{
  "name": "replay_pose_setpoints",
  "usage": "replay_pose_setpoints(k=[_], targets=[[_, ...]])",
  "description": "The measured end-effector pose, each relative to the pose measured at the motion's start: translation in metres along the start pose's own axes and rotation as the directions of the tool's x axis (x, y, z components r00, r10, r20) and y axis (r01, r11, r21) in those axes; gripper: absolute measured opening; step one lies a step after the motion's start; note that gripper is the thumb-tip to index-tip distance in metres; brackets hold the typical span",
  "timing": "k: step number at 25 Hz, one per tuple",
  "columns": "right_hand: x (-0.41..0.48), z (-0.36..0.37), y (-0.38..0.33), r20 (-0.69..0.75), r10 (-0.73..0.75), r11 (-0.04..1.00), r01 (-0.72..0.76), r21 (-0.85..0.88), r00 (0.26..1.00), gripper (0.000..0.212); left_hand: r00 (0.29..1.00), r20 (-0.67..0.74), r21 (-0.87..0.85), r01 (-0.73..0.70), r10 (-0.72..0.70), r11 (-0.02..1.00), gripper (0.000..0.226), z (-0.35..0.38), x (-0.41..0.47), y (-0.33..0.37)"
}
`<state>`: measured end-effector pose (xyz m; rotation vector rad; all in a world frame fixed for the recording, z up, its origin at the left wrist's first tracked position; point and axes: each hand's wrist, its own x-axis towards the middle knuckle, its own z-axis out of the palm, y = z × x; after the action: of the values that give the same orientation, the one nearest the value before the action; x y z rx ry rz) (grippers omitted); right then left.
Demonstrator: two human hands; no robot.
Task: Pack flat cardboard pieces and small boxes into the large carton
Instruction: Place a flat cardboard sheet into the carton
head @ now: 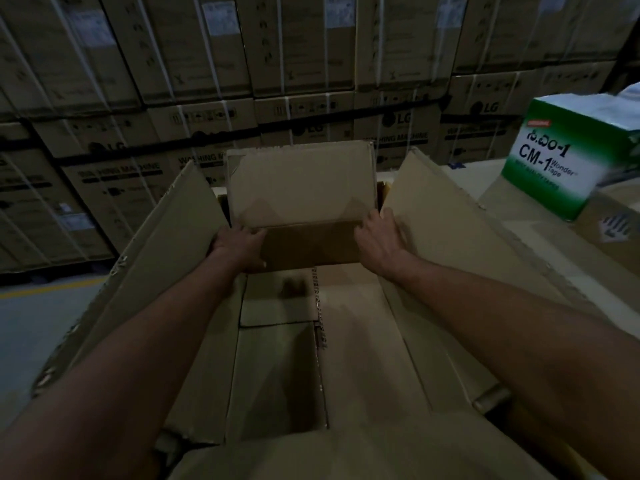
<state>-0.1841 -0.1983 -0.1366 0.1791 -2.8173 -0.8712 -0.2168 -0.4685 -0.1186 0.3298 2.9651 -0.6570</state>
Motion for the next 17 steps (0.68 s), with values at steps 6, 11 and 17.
replay_pose_setpoints(k=[6, 11, 17], targets=[[-0.054, -0.033, 0.0, 0.025, -0.002, 0.997, 0.0, 0.083, 1.0, 0.026, 0.999, -0.02, -0.088, -0.039, 0.037, 0.995, 0.08, -0.026, -0.047, 0.021], [-0.09, -0.072, 0.011, -0.037, -0.036, 0.984, 0.041, 0.171, 0.999, 0.012, 0.998, -0.05, -0.161, -0.046, 0.039, 0.986, 0.078, -0.054, -0.099, 0.038], [-0.139, -0.11, 0.03, -0.106, -0.075, 0.946, 0.104, 0.308, 0.992, 0.011, 0.99, -0.125, -0.281, 0.021, -0.058, 0.959, 0.066, -0.09, -0.179, 0.08]])
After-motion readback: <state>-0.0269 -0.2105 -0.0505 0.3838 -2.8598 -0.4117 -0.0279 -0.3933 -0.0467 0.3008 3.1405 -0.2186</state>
